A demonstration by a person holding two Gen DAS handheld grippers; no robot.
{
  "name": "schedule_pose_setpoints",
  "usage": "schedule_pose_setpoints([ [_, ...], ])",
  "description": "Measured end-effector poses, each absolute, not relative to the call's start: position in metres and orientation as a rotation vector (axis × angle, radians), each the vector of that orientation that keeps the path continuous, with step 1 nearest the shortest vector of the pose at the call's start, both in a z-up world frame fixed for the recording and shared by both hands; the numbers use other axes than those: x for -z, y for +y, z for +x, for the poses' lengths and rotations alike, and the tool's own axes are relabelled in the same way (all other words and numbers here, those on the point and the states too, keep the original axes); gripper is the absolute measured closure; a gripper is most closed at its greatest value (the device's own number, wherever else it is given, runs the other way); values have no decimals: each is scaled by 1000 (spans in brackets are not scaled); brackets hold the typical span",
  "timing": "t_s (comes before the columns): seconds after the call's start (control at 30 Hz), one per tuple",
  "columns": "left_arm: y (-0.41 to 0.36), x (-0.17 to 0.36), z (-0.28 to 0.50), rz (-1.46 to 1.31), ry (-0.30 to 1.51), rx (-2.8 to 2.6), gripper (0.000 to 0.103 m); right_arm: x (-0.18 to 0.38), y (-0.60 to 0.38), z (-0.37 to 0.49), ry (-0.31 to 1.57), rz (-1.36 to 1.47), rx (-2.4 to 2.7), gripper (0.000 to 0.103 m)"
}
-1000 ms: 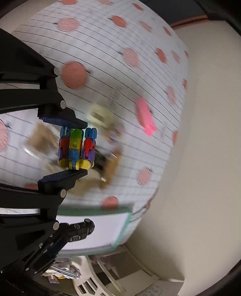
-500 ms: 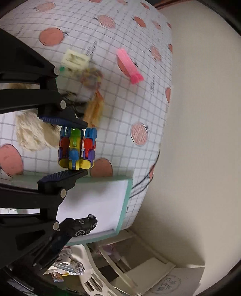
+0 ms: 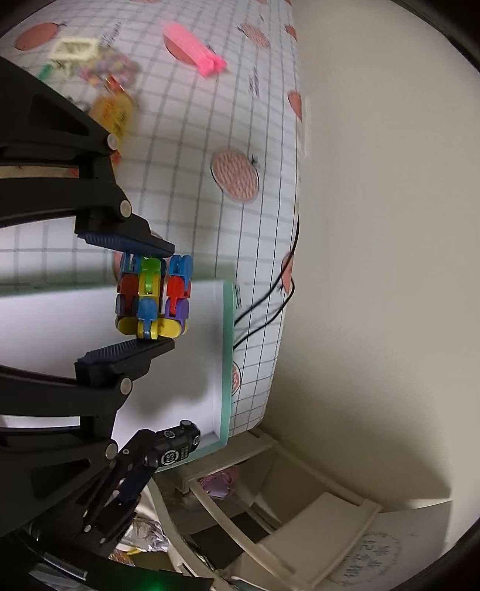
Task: Organize objects
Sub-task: 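Carry the car with the right gripper while the left carries the block toy to the tray, then open both grippers to release the car and block toy in the tray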
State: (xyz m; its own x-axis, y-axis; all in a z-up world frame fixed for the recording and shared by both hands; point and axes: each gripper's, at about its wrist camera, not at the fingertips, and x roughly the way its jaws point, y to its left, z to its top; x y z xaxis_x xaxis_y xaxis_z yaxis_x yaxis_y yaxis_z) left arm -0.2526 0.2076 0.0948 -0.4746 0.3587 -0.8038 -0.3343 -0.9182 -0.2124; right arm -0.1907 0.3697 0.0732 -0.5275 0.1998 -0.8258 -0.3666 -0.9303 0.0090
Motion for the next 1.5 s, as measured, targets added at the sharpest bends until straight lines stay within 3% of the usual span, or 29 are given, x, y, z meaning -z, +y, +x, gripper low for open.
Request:
schedule_pose_setpoints([
  [0.57, 272, -46, -273, -1346, 114, -2329, 58, -36, 409, -225, 256, -1356, -2425, 66],
  [1.13, 274, -29, -277, -1401, 93, -2314, 58, -31, 414, -227, 284, -1357, -2430, 66],
  [1.3, 274, -30, -273, -1399, 73, -2298, 48, -32, 412, -226, 289, -1354, -2433, 65],
  [1.5, 272, -38, -271, -1384, 52, -2312, 47, -38, 408, -223, 276, -1350, -2443, 65],
])
